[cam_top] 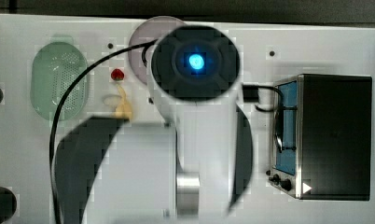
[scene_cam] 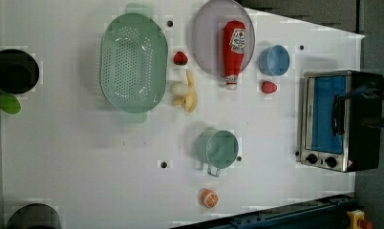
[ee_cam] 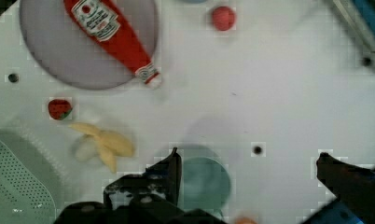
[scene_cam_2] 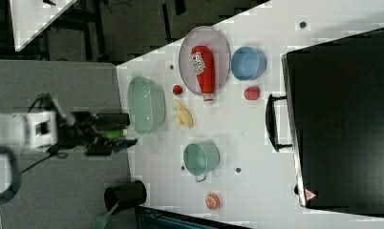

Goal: Pick ketchup from plate and place it on table.

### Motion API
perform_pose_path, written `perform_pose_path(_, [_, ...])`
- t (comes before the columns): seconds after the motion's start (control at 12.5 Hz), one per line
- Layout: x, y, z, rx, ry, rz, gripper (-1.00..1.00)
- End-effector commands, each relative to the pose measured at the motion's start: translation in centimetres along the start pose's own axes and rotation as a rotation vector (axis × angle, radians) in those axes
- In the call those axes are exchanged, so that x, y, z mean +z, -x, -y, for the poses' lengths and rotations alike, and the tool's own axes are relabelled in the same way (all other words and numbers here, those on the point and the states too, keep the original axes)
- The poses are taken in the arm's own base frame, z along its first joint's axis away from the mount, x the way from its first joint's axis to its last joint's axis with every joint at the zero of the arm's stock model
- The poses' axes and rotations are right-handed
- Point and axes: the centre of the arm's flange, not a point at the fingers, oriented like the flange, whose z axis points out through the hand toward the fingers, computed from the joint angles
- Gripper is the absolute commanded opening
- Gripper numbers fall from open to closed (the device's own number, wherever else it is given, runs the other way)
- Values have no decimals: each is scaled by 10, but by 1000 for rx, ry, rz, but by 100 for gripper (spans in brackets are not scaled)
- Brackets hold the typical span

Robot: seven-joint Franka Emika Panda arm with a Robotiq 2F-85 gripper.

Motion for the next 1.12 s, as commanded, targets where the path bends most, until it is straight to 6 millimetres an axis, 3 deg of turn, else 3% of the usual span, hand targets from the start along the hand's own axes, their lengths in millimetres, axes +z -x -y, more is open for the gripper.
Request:
perform_pose_path(0.08, [63,-20,26,-119,29,45,100])
perform_pose_path(0.72, [217,-58,92,-533,5,36,100])
perform_pose_path(1.12, [277,-80,133,-666,20,-137,100])
